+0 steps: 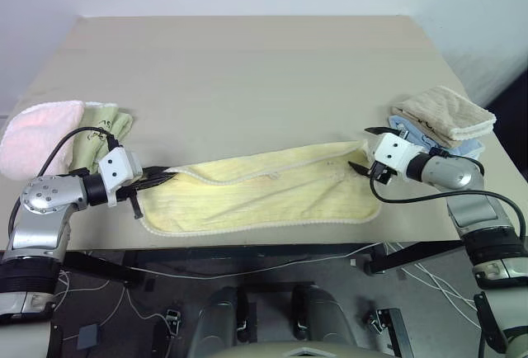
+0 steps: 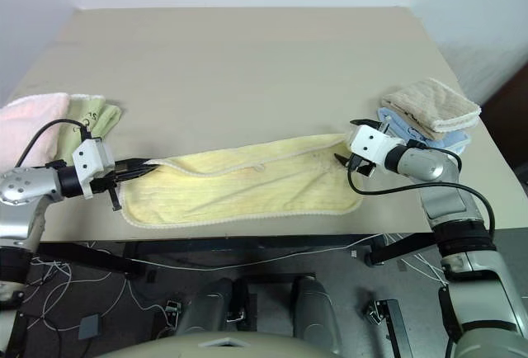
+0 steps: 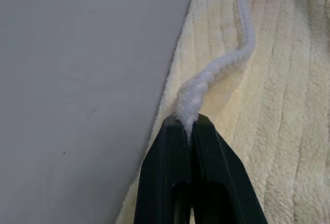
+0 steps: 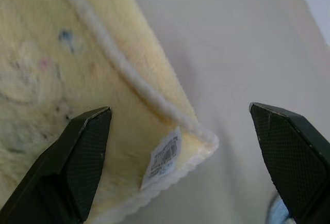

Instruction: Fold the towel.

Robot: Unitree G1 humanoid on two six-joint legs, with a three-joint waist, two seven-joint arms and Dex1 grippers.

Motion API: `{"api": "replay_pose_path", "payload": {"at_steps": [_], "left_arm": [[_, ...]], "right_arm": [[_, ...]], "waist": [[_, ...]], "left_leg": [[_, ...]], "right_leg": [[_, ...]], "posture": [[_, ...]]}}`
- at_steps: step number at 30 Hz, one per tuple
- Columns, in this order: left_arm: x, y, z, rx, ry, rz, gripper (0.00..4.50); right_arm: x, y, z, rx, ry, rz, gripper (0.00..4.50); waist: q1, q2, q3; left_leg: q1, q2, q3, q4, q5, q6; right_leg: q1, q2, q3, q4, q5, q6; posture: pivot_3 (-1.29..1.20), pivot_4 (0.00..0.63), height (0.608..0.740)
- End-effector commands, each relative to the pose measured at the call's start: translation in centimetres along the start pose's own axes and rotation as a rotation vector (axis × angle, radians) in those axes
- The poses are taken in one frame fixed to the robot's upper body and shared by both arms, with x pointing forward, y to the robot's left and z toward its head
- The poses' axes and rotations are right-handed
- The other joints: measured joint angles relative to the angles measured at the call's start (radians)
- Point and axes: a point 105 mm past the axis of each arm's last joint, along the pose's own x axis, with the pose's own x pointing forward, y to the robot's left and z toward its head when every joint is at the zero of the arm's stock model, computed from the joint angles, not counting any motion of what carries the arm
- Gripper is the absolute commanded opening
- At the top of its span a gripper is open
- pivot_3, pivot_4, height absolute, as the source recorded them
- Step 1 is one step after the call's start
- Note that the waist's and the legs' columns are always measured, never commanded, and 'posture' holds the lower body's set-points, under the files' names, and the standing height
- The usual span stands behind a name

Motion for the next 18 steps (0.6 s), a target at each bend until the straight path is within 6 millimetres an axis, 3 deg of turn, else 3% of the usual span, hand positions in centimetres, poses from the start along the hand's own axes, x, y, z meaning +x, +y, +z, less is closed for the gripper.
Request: {"api": "replay_pose_path", "payload": {"at_steps": [1, 4, 7, 18], "left_arm": [[-0.4, 0.66, 0.98, 0.031, -0.026, 0.036, 0.04], [-0.4, 0.66, 0.92, 0.029, -0.026, 0.043, 0.04], [-0.36, 0.57, 0.83, 0.028, -0.024, 0.045, 0.0], [-0.14, 0.53, 0.55, 0.015, -0.028, 0.068, 0.0]], "right_arm": [[0.29, -1.08, 0.23, -0.095, -0.001, -0.045, 4.5], [0.66, -0.86, -0.06, -0.128, 0.004, -0.043, 4.5], [0.83, -0.66, -0.08, -0.141, -0.003, -0.033, 3.92], [0.89, -0.49, 0.09, -0.142, -0.021, -0.017, 0.09]], "waist": [[0.0, 0.0, 0.0], [0.0, 0.0, 0.0], [0.0, 0.0, 0.0], [0.0, 0.0, 0.0]], "left_leg": [[0.0, 0.0, 0.0, 0.0, 0.0, 0.0], [0.0, 0.0, 0.0, 0.0, 0.0, 0.0], [0.0, 0.0, 0.0, 0.0, 0.0, 0.0], [0.0, 0.0, 0.0, 0.0, 0.0, 0.0]], "right_leg": [[0.0, 0.0, 0.0, 0.0, 0.0, 0.0], [0.0, 0.0, 0.0, 0.0, 0.0, 0.0], [0.001, 0.0, 0.0, 0.0, 0.0, 0.0], [0.001, 0.0, 0.0, 0.0, 0.0, 0.0]], "posture": [[0.0, 0.15, 0.74], [0.0, 0.15, 0.74], [0.0, 0.15, 0.74], [0.0, 0.15, 0.74]]}}
